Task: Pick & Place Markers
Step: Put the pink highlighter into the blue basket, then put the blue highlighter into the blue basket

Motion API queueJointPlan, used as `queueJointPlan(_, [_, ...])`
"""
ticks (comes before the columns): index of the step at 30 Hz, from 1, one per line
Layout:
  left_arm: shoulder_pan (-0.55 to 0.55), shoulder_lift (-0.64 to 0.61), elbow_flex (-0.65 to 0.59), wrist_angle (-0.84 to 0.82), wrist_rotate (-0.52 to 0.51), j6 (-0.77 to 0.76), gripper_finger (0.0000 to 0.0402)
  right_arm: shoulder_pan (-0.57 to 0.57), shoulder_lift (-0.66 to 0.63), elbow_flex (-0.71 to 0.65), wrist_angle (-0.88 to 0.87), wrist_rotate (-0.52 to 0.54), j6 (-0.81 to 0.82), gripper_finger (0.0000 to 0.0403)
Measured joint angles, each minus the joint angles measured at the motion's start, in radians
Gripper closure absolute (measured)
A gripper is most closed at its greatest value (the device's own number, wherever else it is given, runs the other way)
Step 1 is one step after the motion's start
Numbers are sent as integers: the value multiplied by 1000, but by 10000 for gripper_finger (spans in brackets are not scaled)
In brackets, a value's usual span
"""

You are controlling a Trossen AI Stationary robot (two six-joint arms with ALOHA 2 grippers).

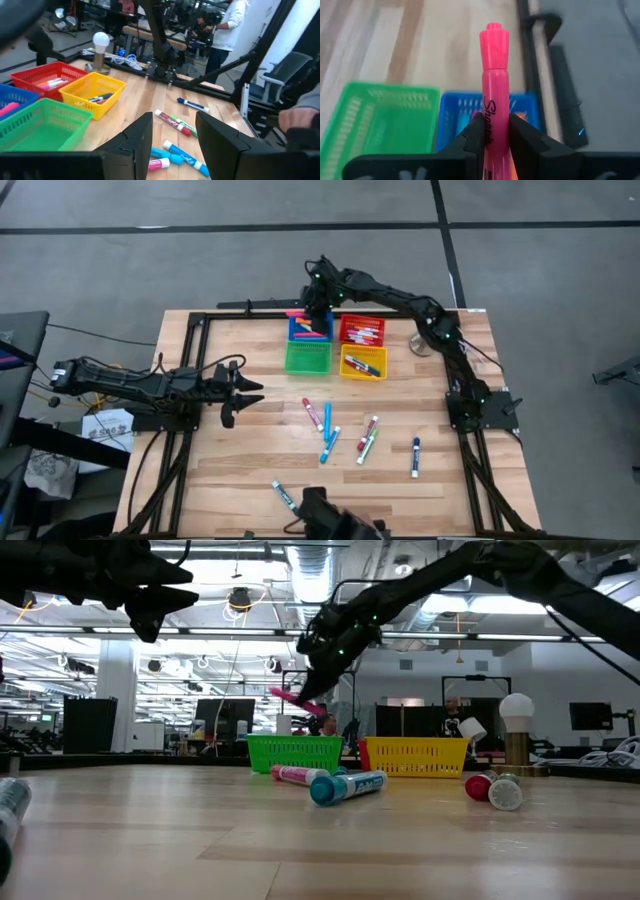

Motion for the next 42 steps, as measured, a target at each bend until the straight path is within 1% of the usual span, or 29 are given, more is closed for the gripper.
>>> queueJointPlan(1, [3,0,0,1,1,0,253,-2,13,8,-37,-3,9,345])
queueJointPlan(4, [9,0,0,2,0,3,253,-4,39,13,-63,-6,32,345])
queueJointPlan(10, [20,0,0,3,-8,3,253,-2,75,15,-65,-12,75,345])
queueJointPlan(26, [21,0,0,9,-7,4,253,-9,76,14,-89,-18,104,342])
queueJointPlan(30, [21,0,0,14,-7,4,253,-8,83,15,-92,-22,104,323])
queueJointPlan(42, [21,0,0,25,-6,4,253,-1,100,31,-119,-31,103,247])
